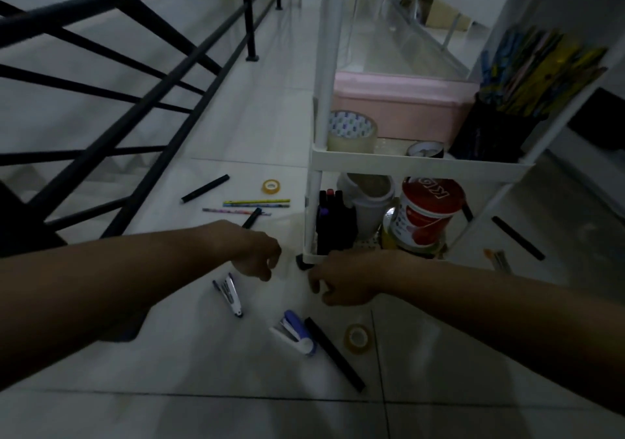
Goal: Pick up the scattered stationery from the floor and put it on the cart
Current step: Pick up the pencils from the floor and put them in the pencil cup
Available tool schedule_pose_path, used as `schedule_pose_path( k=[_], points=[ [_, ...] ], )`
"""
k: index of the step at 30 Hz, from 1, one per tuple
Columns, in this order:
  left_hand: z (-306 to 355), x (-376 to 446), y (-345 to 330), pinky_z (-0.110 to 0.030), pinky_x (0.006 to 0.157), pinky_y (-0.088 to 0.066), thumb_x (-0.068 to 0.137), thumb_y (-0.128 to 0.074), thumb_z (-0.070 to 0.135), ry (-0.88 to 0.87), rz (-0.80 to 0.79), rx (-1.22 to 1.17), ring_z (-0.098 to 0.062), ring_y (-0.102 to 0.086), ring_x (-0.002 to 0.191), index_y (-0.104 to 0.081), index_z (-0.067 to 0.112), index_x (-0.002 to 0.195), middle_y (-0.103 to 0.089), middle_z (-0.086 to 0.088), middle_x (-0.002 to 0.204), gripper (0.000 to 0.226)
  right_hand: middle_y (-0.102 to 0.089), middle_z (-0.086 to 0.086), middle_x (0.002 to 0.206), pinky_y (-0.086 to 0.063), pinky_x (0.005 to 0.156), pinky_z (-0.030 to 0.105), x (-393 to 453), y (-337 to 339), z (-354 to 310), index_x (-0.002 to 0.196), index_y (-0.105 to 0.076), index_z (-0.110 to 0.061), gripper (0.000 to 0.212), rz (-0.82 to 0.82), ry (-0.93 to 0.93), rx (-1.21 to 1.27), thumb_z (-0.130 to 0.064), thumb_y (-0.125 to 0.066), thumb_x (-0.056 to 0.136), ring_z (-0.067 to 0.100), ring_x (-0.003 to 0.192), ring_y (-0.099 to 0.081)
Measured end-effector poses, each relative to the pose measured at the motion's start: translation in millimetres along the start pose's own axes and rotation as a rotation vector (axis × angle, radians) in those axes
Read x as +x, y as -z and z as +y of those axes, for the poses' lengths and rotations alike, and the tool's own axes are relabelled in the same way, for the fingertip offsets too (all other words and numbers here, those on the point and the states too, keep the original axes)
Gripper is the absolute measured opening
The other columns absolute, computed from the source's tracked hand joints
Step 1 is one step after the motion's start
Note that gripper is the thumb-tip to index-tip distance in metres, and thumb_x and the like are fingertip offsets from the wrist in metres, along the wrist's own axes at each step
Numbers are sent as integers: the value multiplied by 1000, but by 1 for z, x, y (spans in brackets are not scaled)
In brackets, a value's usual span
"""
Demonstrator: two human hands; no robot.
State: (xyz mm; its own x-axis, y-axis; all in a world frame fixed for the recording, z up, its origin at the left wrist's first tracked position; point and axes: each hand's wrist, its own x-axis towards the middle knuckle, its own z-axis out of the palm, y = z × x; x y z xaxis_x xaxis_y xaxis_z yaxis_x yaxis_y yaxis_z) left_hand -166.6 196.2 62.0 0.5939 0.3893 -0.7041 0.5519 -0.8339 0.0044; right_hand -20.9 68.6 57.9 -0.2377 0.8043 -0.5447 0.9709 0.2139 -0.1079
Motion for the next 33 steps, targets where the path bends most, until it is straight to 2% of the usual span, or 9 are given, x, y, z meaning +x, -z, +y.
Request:
schedule_pose_path(
  k=[2,6,11,14,21,25,27,30,33],
  points=[
    [-21,2,-3,-33,87,-44,95,-55,35,47,15,12,-25,-54,113,-49,16,132,-54,-10,129,42,-48,-1,100,-37,64,26,19,4,-10,122,-51,-21,29,9,26,-1,-34,-51,96,11,77,-44],
    [-59,0,2,-33,94,-47,95,-54,34,148,96,37,-26,-55,116,-56,11,128,-55,-10,131,41,-49,13,122,-40,79,35,57,16,-27,122,-49,-10,30,-16,47,-125,-29,-48,99,30,107,-51],
    [-82,3,2,-34,98,-44,98,-50,29,207,168,-10,-28,-53,119,-53,6,131,-52,-14,135,41,-41,18,139,-44,99,40,98,29,-39,137,-40,-6,47,-44,-100,-162,-34,-45,99,33,124,-46],
    [-91,9,-7,-37,106,-39,99,-47,29,227,164,-37,-29,-47,126,-47,5,136,-47,-15,140,44,-40,18,142,-44,101,43,123,27,-43,141,-38,-7,51,11,-162,-145,-35,-44,99,33,125,-46],
    [-116,21,-1,-37,102,-42,99,-47,30,238,229,-63,-28,-47,124,-39,7,139,-43,-16,139,47,-33,18,143,-44,92,42,162,16,-27,142,-34,-7,55,55,-291,-192,-31,-49,95,35,123,-45],
    [-123,41,-11,-40,102,-43,97,-50,28,256,209,-48,-30,-49,122,-38,8,140,-39,-17,139,48,-32,18,143,-40,96,44,186,18,-21,140,-35,-7,52,169,-352,-88,-26,-49,93,35,124,-42],
    [-125,53,-16,-43,104,-41,97,-51,27,261,216,-65,-33,-44,127,-31,9,144,-31,-18,144,54,-29,18,146,-38,100,44,198,16,-18,143,-31,-7,53,211,-402,-14,-23,-46,94,34,127,-39],
    [-127,70,-20,-47,105,-39,96,-52,24,262,254,-96,-36,-35,133,-20,12,149,-19,-16,151,63,-32,17,141,-40,97,42,216,13,-13,140,-32,-6,50,279,-479,124,-19,-46,94,34,123,-40],
    [-129,93,-20,-45,101,-40,94,-54,22,258,333,-96,-34,-37,128,-24,11,147,-23,-14,148,61,-29,16,144,-39,98,44,232,14,-7,143,-27,-7,54,316,-538,188,-18,-48,95,34,127,-37]
  ],
)
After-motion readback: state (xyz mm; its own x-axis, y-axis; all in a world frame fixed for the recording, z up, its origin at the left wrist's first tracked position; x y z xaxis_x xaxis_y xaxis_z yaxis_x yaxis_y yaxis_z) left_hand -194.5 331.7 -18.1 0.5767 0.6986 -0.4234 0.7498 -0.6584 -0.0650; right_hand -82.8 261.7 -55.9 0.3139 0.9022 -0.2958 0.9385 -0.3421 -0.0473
